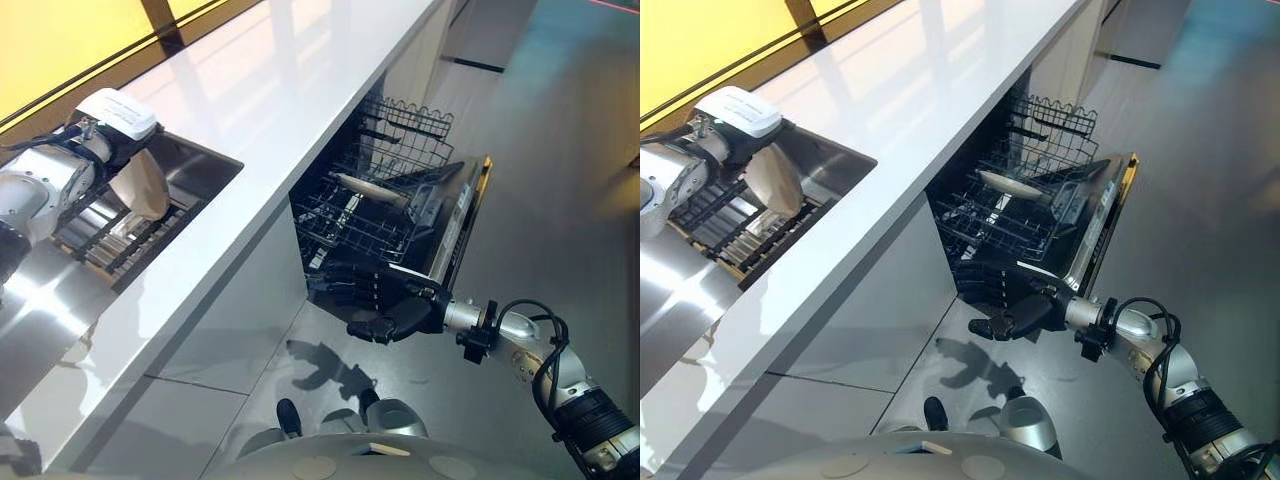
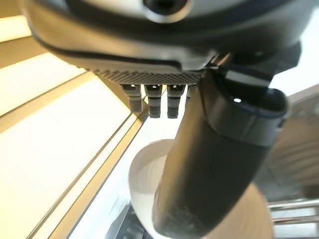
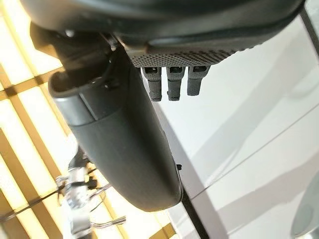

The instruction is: Pick up plates and place into dishwasher.

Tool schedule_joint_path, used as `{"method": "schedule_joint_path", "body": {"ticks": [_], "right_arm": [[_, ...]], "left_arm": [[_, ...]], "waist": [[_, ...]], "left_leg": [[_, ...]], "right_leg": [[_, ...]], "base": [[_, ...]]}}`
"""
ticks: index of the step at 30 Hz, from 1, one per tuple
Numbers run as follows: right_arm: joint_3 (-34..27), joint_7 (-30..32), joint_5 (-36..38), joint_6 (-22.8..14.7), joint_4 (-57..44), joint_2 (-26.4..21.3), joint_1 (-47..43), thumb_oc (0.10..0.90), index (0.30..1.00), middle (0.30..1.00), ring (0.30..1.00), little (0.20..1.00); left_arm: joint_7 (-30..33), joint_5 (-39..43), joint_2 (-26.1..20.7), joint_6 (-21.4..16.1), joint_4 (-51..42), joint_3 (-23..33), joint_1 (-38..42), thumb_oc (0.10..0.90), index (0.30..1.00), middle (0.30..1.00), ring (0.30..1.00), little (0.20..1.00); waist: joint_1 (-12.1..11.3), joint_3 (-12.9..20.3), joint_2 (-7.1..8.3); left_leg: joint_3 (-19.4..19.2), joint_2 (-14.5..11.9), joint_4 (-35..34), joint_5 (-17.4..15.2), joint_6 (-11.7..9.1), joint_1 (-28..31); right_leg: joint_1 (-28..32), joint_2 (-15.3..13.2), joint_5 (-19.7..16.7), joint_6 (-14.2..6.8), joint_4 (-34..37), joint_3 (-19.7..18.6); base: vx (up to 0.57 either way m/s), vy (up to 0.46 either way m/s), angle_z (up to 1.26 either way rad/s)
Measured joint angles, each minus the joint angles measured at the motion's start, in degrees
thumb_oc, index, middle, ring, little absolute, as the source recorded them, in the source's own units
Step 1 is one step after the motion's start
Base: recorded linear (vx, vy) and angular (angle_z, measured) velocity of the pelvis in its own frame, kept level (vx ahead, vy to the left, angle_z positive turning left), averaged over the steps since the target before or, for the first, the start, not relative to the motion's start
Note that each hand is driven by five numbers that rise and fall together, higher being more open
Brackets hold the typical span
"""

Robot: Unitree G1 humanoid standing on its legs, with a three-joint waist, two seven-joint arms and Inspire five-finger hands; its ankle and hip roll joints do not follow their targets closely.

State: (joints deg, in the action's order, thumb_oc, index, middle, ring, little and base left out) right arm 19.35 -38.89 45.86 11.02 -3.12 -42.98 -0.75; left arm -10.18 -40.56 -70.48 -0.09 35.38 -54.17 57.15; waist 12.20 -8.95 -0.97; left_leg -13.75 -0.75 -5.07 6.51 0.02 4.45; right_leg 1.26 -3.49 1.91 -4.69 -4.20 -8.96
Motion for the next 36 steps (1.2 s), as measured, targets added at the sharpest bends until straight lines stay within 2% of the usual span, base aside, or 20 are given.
{"method": "schedule_joint_path", "body": {"ticks": [2, 4, 5, 6, 7, 8, 11, 16, 19, 21, 22, 29, 36], "right_arm": [[0.0, -0.1, 0.3, 0.2, -2.1, -0.6, 0.0, 0.8, 0.9, 0.9, 0.9, 0.9], [-0.1, -0.2, 0.3, 0.3, -3.6, -1.3, 0.0, 0.8, 0.9, 0.9, 0.9, 0.9], [-0.2, -0.2, 0.4, 0.4, -4.3, -1.7, 0.0, 0.8, 0.9, 0.9, 0.9, 0.9], [-0.4, -0.2, 0.8, 0.5, -4.8, -1.9, -0.1, 0.8, 0.9, 0.9, 0.9, 0.9], [-0.6, -0.2, 1.9, 0.5, -5.3, -2.0, -0.4, 0.8, 0.9, 0.9, 0.9, 0.9], [-0.9, -0.1, 2.9, 0.5, -5.6, -2.1, -0.6, 0.8, 0.9, 0.9, 0.9, 0.9], [-2.2, 0.1, 7.2, 0.6, -6.1, -2.0, -1.6, 0.8, 0.9, 0.9, 0.9, 0.9], [-8.8, 2.5, 10.1, 0.3, -6.3, -0.6, -1.6, 0.8, 0.9, 0.9, 0.9, 0.9], [-11.4, 3.4, 10.8, 0.1, -6.3, -0.4, -1.6, 0.8, 0.9, 0.9, 0.9, 0.9], [-12.7, 3.9, 10.8, -0.5, -6.3, -0.2, -1.6, 0.8, 0.9, 0.9, 0.9, 0.9], [-13.3, 4.1, 10.8, -0.8, -6.2, 0.1, -1.6, 0.8, 0.9, 0.9, 0.9, 0.9], [-15.4, 11.8, 10.7, -6.1, -6.1, 1.7, -1.7, 0.8, 0.9, 0.9, 0.9, 0.9], [-21.3, 17.7, 9.1, -9.9, -6.2, 1.8, -1.9, 0.8, 0.9, 0.9, 0.9, 0.9]], "left_arm": [[-2.1, -0.1, 1.1, 0.1, 3.6, 0.0, 0.0, 0.8, 0.9, 0.9, 0.9, 0.9], [-4.2, -0.1, 2.0, 0.6, 6.0, 0.0, 0.0, 0.635, 0.759, 0.759, 0.759, 0.735], [-5.1, -0.1, 2.5, 1.2, 7.0, 0.0, 0.0, 0.432, 0.585, 0.585, 0.585, 0.532], [-5.4, -0.1, 2.9, 1.3, 8.0, 0.1, 0.0, 0.432, 0.585, 0.585, 0.585, 0.532], [-5.9, -0.1, 3.3, 1.4, 9.2, 0.1, 0.0, 0.306, 0.476, 0.476, 0.476, 0.406], [-5.8, -0.1, 3.9, 1.3, 10.8, 0.3, 0.0, 0.276, 0.451, 0.451, 0.451, 0.376], [-4.8, -0.1, 5.8, 1.1, 15.7, 1.2, -0.1, 0.292, 0.465, 0.465, 0.465, 0.392], [-1.4, -0.1, 8.4, 1.0, 20.4, 3.7, -0.3, 0.292, 0.465, 0.465, 0.465, 0.392], [0.6, -0.1, 9.7, -0.3, 22.1, 5.6, -0.5, 0.232, 0.413, 0.413, 0.413, 0.332], [1.8, -0.5, 10.1, -1.3, 22.3, 5.7, -0.6, 0.119, 0.316, 0.316, 0.316, 0.219], [2.4, -1.2, 10.5, -1.6, 22.2, 6.0, -0.6, 0.1, 0.3, 0.3, 0.3, 0.2], [4.8, -2.4, 11.4, -2.7, 21.3, 9.1, -2.2, 0.1, 0.3, 0.3, 0.3, 0.2], [8.2, -2.4, 11.3, -2.7, 16.7, 13.7, -6.2, 0.1, 0.3, 0.3, 0.3, 0.2]], "waist": [[0.9, 0.0, 0.01], [1.2, 0.0, 0.04], [1.4, 0.0, 0.04], [1.7, 0.0, 0.04], [1.9, 0.0, 0.04], [2.0, 0.0, 0.04], [3.3, 0.0, 0.04], [4.1, 0.0, 0.03], [4.6, 0.0, 0.03], [4.8, 0.0, 0.03], [4.8, 0.0, 0.03], [4.9, 0.0, 0.0], [4.2, 0.0, -0.13]], "left_leg": [[-0.6, 0.1, 0.0, -0.2, 0.1, 0.3], [-1.3, 0.1, 0.0, -0.4, 0.1, 0.5], [-1.7, 0.1, 0.0, -0.5, 0.1, 0.5], [-1.8, 0.1, 0.0, -0.5, 0.1, 0.4], [-1.8, 0.2, 0.0, -0.6, 0.1, 0.4], [-1.8, 0.2, 0.0, -0.7, 0.0, 0.4], [-2.1, 0.2, 0.0, -0.8, 0.0, 0.4], [-2.7, 0.1, 0.0, -0.9, 0.0, 0.2], [-2.8, 0.1, 0.0, -0.9, 0.0, 0.1], [-2.8, 0.1, 0.0, -0.7, 0.3, 0.1], [-2.8, 0.1, 0.0, -0.7, 0.4, 0.1], [-2.1, 0.1, -0.2, -0.6, 0.4, 0.4], [0.0, 0.0, 0.0, -0.1, 0.4, 0.0]], "right_leg": [[-0.1, -0.1, -0.1, -0.1, 0.0, -0.1], [-0.2, -0.1, -0.2, -0.1, 0.0, -0.3], [-0.4, -0.1, -0.3, -0.1, 0.0, -0.5], [-0.6, -0.1, -0.4, -0.2, 0.0, -0.9], [-0.9, 0.0, -0.5, -0.2, 0.0, -1.4], [-1.0, 0.0, -0.6, -0.2, 0.0, -1.4], [-1.1, 0.0, -0.7, -0.2, 0.1, -1.5], [-1.7, 0.1, -0.8, -0.2, 0.0, -2.0], [-1.7, 0.1, -0.8, -0.2, 0.1, -2.0], [-1.7, 0.1, -0.8, -0.2, 0.1, -1.9], [-1.7, 0.1, -0.8, -0.2, 0.1, -1.7], [-1.0, 0.0, -0.8, -0.2, 0.3, -1.2], [0.2, -0.2, -0.9, 0.1, 1.3, 0.9]], "base": [[0.05, 0.046, -0.16], [0.04, 0.044, -0.17], [0.04, 0.052, -0.15], [0.05, 0.061, -0.21], [0.04, 0.051, -0.21], [0.04, 0.049, -0.18], [0.03, 0.04, -0.07], [0.03, 0.023, -0.07], [0.0, 0.0, 0.0], [0.0, 0.0, 0.0], [0.0, 0.0, 0.0], [-0.02, 0.0, 0.06], [-0.04, -0.038, 0.14]]}}
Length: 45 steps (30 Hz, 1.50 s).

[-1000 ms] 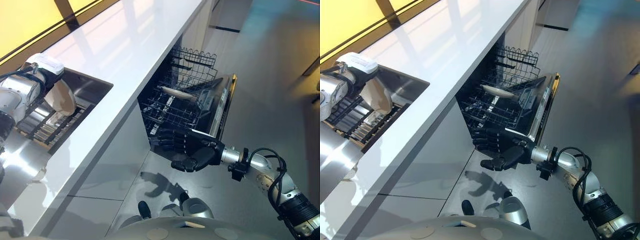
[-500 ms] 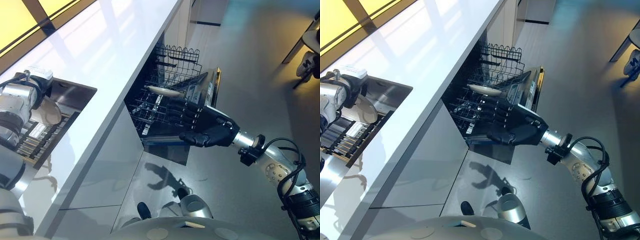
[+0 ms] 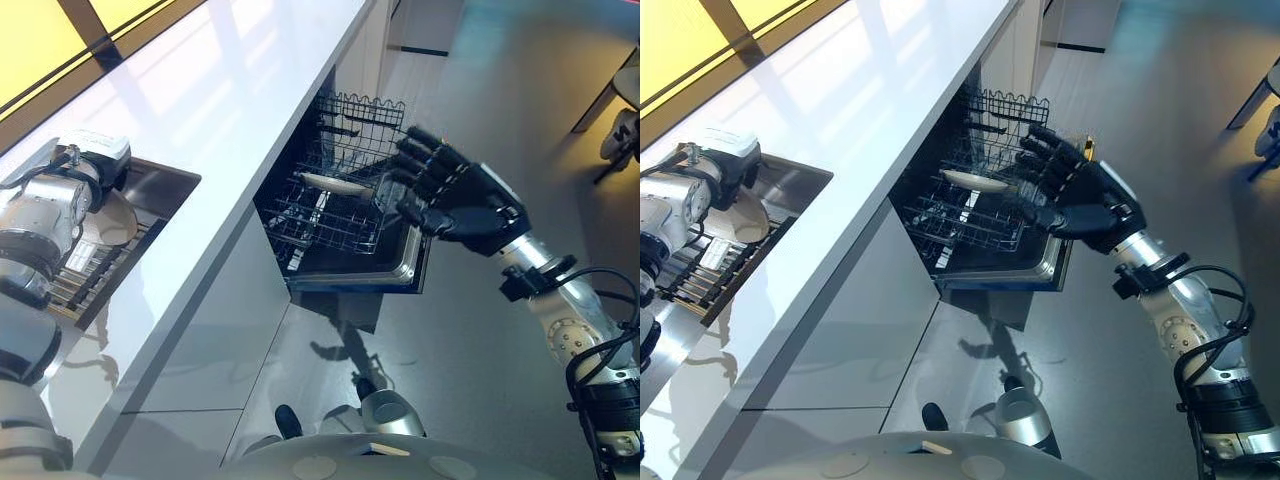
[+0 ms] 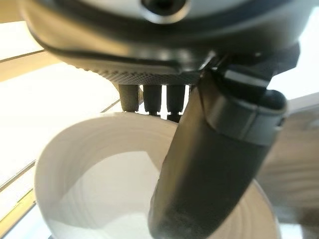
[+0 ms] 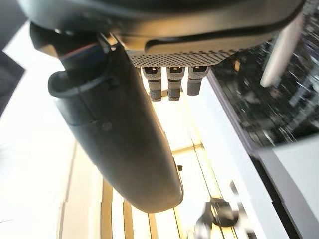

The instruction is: Pick up plates and place into dishwasher.

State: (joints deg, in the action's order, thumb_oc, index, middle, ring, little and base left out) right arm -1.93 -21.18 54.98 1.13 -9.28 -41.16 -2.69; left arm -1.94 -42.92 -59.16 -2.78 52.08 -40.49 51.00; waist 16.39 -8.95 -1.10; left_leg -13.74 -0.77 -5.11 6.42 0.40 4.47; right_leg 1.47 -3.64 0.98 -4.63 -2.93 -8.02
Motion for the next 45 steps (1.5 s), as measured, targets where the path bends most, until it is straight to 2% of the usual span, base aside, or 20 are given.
{"method": "schedule_joint_path", "body": {"ticks": [5, 8, 13, 19, 22, 27, 32, 37, 41, 45], "right_arm": [[0.7, 2.3, -2.6, -0.9, -0.2, 0.0, -2.4, 0.8, 0.9, 0.9, 0.9, 0.9], [1.0, 5.9, -7.3, -3.5, -0.3, -0.4, -4.6, 0.8, 0.9, 0.9, 0.9, 0.9], [1.2, 10.8, -11.9, -7.5, -0.9, -0.5, -8.7, 0.8, 0.9, 0.9, 0.9, 0.9], [1.3, 14.7, -13.3, -8.5, -2.1, -0.5, -10.2, 0.8, 0.9, 0.9, 0.9, 0.9], [2.4, 16.0, -14.9, -8.5, -2.1, -0.4, -11.4, 0.8, 0.9, 0.9, 0.9, 0.9], [3.0, 18.9, -21.6, -8.9, -2.1, -0.4, -12.3, 0.8, 0.9, 0.9, 0.9, 0.9], [3.5, 23.3, -29.1, -9.4, -2.0, -0.4, -15.4, 0.8, 0.9, 0.9, 0.9, 0.9], [8.5, 26.0, -36.0, -9.6, -1.9, -0.4, -19.5, 0.8, 0.9, 0.9, 0.9, 0.9], [12.2, 27.2, -41.2, -9.5, -1.7, -0.4, -21.0, 0.8, 0.9, 0.9, 0.9, 0.9], [16.2, 28.2, -45.3, -8.7, -0.5, 0.6, -23.3, 0.8, 0.9, 0.9, 0.9, 0.9]], "left_arm": [[2.4, 0.3, -0.1, -0.8, -5.9, 2.5, -2.0, 0.1, 0.3, 0.3, 0.3, 0.2], [4.9, 2.9, -1.1, -1.4, -10.4, 3.5, -4.0, 0.1, 0.3, 0.3, 0.3, 0.2], [6.6, 7.3, -4.3, -1.0, -15.1, 11.6, -10.7, 0.1, 0.3, 0.3, 0.3, 0.2], [10.6, 11.5, -5.2, -0.8, -20.6, 24.6, -19.9, 0.1, 0.3, 0.3, 0.3, 0.2], [12.5, 11.9, -6.5, -0.8, -23.5, 27.7, -22.7, 0.1, 0.3, 0.3, 0.3, 0.2], [17.0, 14.2, -6.9, -1.2, -26.7, 32.2, -25.6, 0.1, 0.3, 0.3, 0.3, 0.2], [20.6, 19.2, -6.9, -2.8, -34.8, 34.3, -25.7, 0.1, 0.3, 0.3, 0.3, 0.2], [22.7, 25.1, -6.8, -4.8, -47.3, 34.4, -25.7, 0.1, 0.3, 0.3, 0.3, 0.2], [22.9, 29.3, -3.7, -7.1, -57.6, 34.8, -25.7, 0.1, 0.3, 0.3, 0.3, 0.2], [22.6, 31.9, -1.2, -8.2, -61.7, 34.8, -25.4, 0.1, 0.3, 0.3, 0.3, 0.2]], "waist": [[-2.6, 0.0, -0.1], [-4.8, 0.0, -0.12], [-7.6, 0.0, -0.16], [-11.9, 0.0, -0.07], [-13.3, 0.0, -0.03], [-15.2, 0.1, 0.13], [-16.3, 0.3, 0.47], [-16.7, 0.7, 1.06], [-17.3, 0.7, 1.07], [-18.0, 0.8, 0.93]], "left_leg": [[1.9, -0.2, 0.0, 0.4, -0.3, -0.1], [3.3, -0.2, 0.0, 0.5, -0.4, -0.1], [5.4, -0.2, 0.0, 0.7, -0.6, -0.2], [8.4, 0.0, 0.0, 0.7, -1.0, -0.3], [9.3, 0.0, 0.0, 0.9, -1.2, -0.8], [11.1, 0.0, 0.0, 1.2, -1.4, -1.2], [12.6, 0.1, 0.0, 1.9, -1.4, -2.3], [14.4, 0.3, 0.0, 2.5, -1.3, -2.7], [15.7, 0.6, 0.0, 2.7, -1.6, -3.1], [16.7, 0.8, 0.0, 2.9, -1.7, -3.3]], "right_leg": [[1.2, 0.0, -0.2, 0.3, 1.1, 1.9], [2.4, 0.0, -0.3, 0.5, 2.3, 3.4], [4.3, 0.0, -0.6, 0.8, 4.2, 5.4], [7.0, 0.0, -0.8, 1.2, 7.1, 7.3], [7.4, 0.1, -0.9, 1.3, 7.7, 7.6], [8.0, 0.3, -0.8, 1.3, 8.1, 8.9], [8.0, 0.4, -0.8, 1.3, 8.1, 10.4], [8.3, 0.4, -0.8, 1.3, 8.1, 11.8], [8.7, 0.4, -0.8, 1.3, 8.1, 13.2], [9.0, 0.4, -0.7, 1.4, 8.1, 14.0]], "base": [[-0.05, -0.08, 0.2], [-0.05, -0.076, 0.22], [-0.06, -0.081, 0.21], [-0.06, -0.071, 0.26], [-0.05, -0.063, 0.19], [-0.05, -0.063, 0.19], [-0.05, -0.062, 0.2], [-0.05, -0.085, 0.16], [-0.03, -0.073, 0.21], [-0.03, -0.055, 0.13]]}}
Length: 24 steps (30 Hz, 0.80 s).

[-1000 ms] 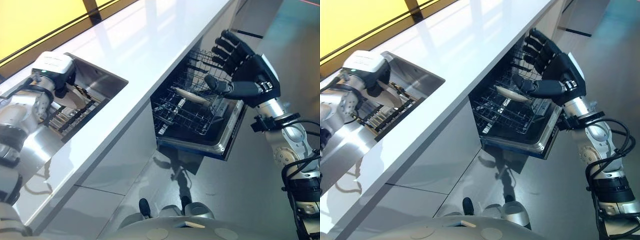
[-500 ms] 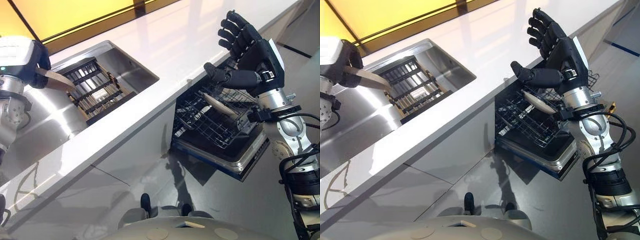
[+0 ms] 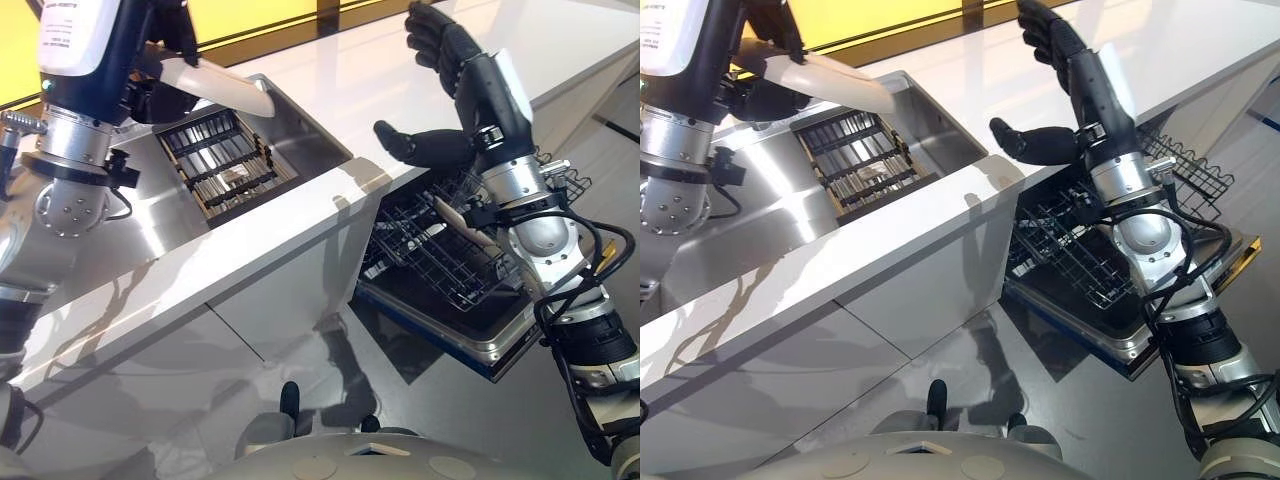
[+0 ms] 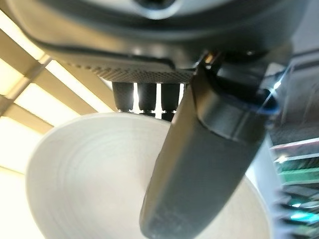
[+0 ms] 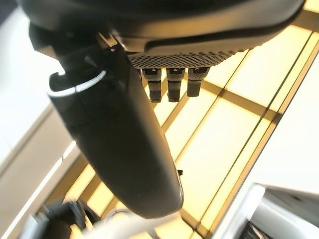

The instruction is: Pick up plates and place into dishwasher.

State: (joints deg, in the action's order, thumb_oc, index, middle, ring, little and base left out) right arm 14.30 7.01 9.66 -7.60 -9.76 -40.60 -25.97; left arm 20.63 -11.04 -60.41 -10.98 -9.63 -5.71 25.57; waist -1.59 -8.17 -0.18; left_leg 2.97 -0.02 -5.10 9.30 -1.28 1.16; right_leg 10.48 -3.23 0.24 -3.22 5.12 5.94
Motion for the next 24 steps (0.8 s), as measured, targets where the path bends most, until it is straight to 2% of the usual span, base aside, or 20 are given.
{"method": "schedule_joint_path", "body": {"ticks": [3, 10, 17, 18, 19, 20, 21, 22, 23, 24], "right_arm": [[1.0, 0.2, -2.1, 0.4, 0.3, 0.8, -0.7, 0.8, 0.9, 0.9, 0.9, 0.9], [5.4, 1.2, -6.4, 1.9, 1.6, 1.6, -3.1, 0.8, 0.9, 0.9, 0.9, 0.9], [7.8, 1.3, -6.9, 3.7, 2.9, 4.6, -3.3, 0.8, 0.9, 0.9, 0.9, 0.9], [8.1, 1.3, -6.9, 4.1, 2.9, 5.0, -3.3, 0.424, 0.578, 0.578, 0.578, 0.524], [8.3, 1.5, -6.9, 4.2, 3.1, 5.4, -3.3, 0.328, 0.495, 0.495, 0.495, 0.428], [8.7, 2.3, -6.9, 4.6, 3.2, 6.3, -3.3, 0.309, 0.479, 0.479, 0.479, 0.409], [8.9, 2.8, -7.0, 4.8, 3.2, 6.8, -3.3, 0.248, 0.427, 0.427, 0.427, 0.348], [9.0, 3.0, -7.0, 4.9, 3.2, 7.2, -3.3, 0.245, 0.425, 0.425, 0.425, 0.345], [9.2, 3.0, -7.1, 5.0, 3.3, 7.6, -3.3, 0.119, 0.316, 0.316, 0.316, 0.219], [9.2, 3.4, -7.5, 5.0, 3.6, 8.1, -3.3, 0.1, 0.3, 0.3, 0.3, 0.2]], "left_arm": [[-1.8, 3.6, 1.0, -0.3, -0.9, 0.0, 0.1, 0.1, 0.3, 0.3, 0.3, 0.2], [-9.6, 12.9, 6.8, -0.2, -1.5, -0.2, 0.2, 0.1, 0.3, 0.3, 0.3, 0.2], [-14.0, 18.5, 9.6, 0.8, -4.4, -1.3, 0.2, 0.1, 0.3, 0.3, 0.3, 0.2], [-14.6, 19.3, 10.5, 0.8, -4.8, -1.4, 0.2, 0.1, 0.3, 0.3, 0.3, 0.2], [-15.2, 20.4, 11.2, 0.9, -5.1, -1.5, 0.2, 0.1, 0.3, 0.3, 0.3, 0.2], [-16.2, 22.2, 12.6, 1.0, -5.5, -2.0, 0.2, 0.1, 0.3, 0.3, 0.3, 0.2], [-16.8, 23.4, 13.2, 1.1, -5.5, -2.7, 0.2, 0.1, 0.3, 0.3, 0.3, 0.2], [-17.4, 23.9, 13.5, 1.2, -5.5, -3.4, 0.2, 0.1, 0.3, 0.3, 0.3, 0.2], [-17.8, 24.9, 14.1, 1.9, -5.5, -4.0, 0.2, 0.1, 0.3, 0.3, 0.3, 0.2], [-18.1, 25.5, 15.2, 2.5, -5.5, -4.2, 0.2, 0.1, 0.3, 0.3, 0.3, 0.2]], "waist": [[-0.4, 0.2, -0.25], [-1.6, 0.7, -0.89], [-2.3, 0.7, -0.94], [-2.5, 0.7, -0.94], [-2.6, 0.7, -0.94], [-2.7, 0.8, -0.96], [-2.7, 0.8, -0.96], [-2.7, 0.8, -0.96], [-2.6, 0.8, -0.97], [-2.6, 0.8, -0.97]], "left_leg": [[0.9, 0.1, 0.0, 0.3, 0.0, -0.7], [3.1, 0.4, 0.0, 1.0, 0.1, -1.2], [4.0, 0.4, 0.0, 0.9, -0.2, -1.5], [4.0, 0.4, 0.0, 1.0, -0.2, -1.5], [4.0, 0.5, 0.0, 1.0, -0.2, -1.5], [4.1, 0.5, 0.0, 1.1, -0.3, -1.5], [4.1, 0.5, 0.0, 1.1, -0.2, -1.5], [4.1, 0.6, 0.0, 1.2, -0.2, -1.5], [4.1, 0.6, 0.0, 1.2, -0.2, -1.5], [4.2, 0.6, 0.0, 1.2, -0.1, -1.5]], "right_leg": [[-0.1, 0.0, 0.1, 0.1, 0.0, 1.0], [0.4, 0.2, 0.6, 0.2, 0.0, 2.5], [0.9, 0.5, 1.1, 0.3, 0.0, 2.7], [0.9, 0.5, 1.1, 0.4, 0.0, 2.7], [0.9, 0.5, 1.1, 0.3, 0.0, 2.7], [1.0, 0.5, 1.2, 0.3, 0.0, 2.7], [1.0, 0.4, 1.2, 0.3, 0.0, 2.7], [1.0, 0.4, 1.2, 0.3, 0.0, 2.7], [1.0, 0.4, 1.2, 0.3, 0.0, 2.8], [1.0, 0.4, 1.2, 0.3, 0.0, 2.8]], "base": [[-0.02, -0.05, 0.19], [0.0, -0.027, 0.17], [0.0, -0.012, 0.13], [0.01, -0.008, 0.04], [0.0, 0.0, 0.0], [0.0, 0.0, 0.0], [0.0, 0.0, 0.0], [0.0, 0.0, 0.0], [0.0, 0.0, 0.0], [0.0, 0.0, 0.0]]}}
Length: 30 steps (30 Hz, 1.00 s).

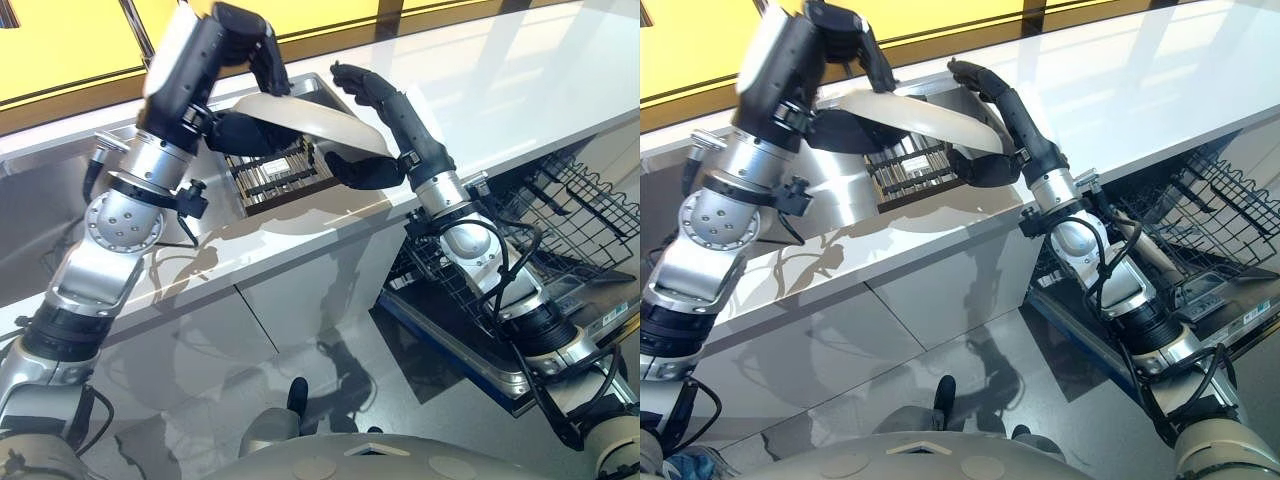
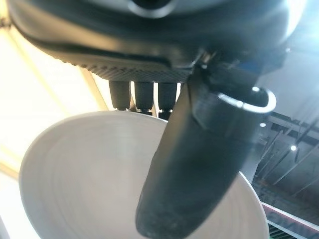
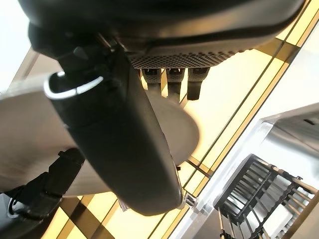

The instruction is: Pick up plates and place into dishwasher.

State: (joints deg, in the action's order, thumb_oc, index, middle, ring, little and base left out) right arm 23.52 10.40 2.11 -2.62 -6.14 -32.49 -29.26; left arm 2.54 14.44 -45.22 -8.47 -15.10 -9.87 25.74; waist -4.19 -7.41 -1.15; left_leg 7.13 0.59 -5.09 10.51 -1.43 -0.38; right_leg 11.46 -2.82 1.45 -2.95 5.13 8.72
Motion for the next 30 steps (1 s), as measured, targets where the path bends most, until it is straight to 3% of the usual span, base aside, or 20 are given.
{"method": "schedule_joint_path", "body": {"ticks": [13, 14, 15, 22, 30], "right_arm": [[0.1, 2.9, -1.1, 0.1, 1.7, 0.1, 0.3, 0.1, 0.3, 0.3, 0.3, 0.2], [0.1, 2.9, -1.2, 0.1, 1.7, 0.1, 0.4, 0.1, 0.3, 0.3, 0.3, 0.2], [0.1, 3.0, -1.2, -0.1, 1.7, 0.1, 0.6, 0.1, 0.3, 0.3, 0.3, 0.2], [-0.8, 7.3, -2.2, -0.3, 2.6, -0.4, 2.3, 0.1, 0.3, 0.3, 0.3, 0.2], [-7.8, 13.4, -3.1, -2.3, 5.8, -1.5, 3.0, 0.1, 0.3, 0.3, 0.3, 0.2]], "left_arm": [[-0.7, 6.0, 2.9, 3.2, 0.1, -0.8, 0.1, 0.1, 0.3, 0.3, 0.3, 0.2], [-0.7, 6.3, 2.9, 3.3, 0.1, -0.8, 0.1, 0.138, 0.333, 0.333, 0.333, 0.238], [-0.9, 6.5, 2.9, 3.4, 0.1, -0.8, 0.1, 0.8, 0.9, 0.9, 0.9, 0.9], [-5.0, 8.0, 2.4, 4.6, 0.1, -0.8, 0.0, 0.8, 0.9, 0.9, 0.9, 0.9], [-6.4, 7.7, 2.0, 5.1, 0.9, 0.9, -6.0, 0.8, 0.9, 0.9, 0.9, 0.9]], "waist": [[0.3, 0.0, -0.01], [0.3, 0.0, -0.01], [0.4, 0.0, -0.01], [0.8, 0.0, -0.02], [1.4, -0.1, -0.71]], "left_leg": [[0.3, 0.4, 0.0, 0.0, 0.0, 0.0], [0.2, 0.4, 0.0, 0.0, 0.0, 0.0], [0.3, 0.5, -0.1, -0.1, 0.1, 0.0], [0.2, 0.5, -0.2, -0.1, 0.2, 0.0], [-0.6, 0.4, -0.2, -0.2, 0.3, 0.2]], "right_leg": [[0.2, -0.3, 0.1, -0.2, 0.0, 0.2], [0.2, -0.3, 0.1, -0.2, 0.0, 0.1], [0.2, -0.4, 0.2, -0.2, 0.0, 0.1], [0.2, -0.4, 0.2, -0.3, 0.0, 0.0], [0.3, -0.5, 0.2, -0.4, 0.0, -0.5]], "base": [[0.0, 0.0, 0.0], [0.0, 0.0, 0.0], [0.0, 0.0, 0.0], [0.0, 0.0, 0.0], [0.01, -0.011, -0.02]]}}
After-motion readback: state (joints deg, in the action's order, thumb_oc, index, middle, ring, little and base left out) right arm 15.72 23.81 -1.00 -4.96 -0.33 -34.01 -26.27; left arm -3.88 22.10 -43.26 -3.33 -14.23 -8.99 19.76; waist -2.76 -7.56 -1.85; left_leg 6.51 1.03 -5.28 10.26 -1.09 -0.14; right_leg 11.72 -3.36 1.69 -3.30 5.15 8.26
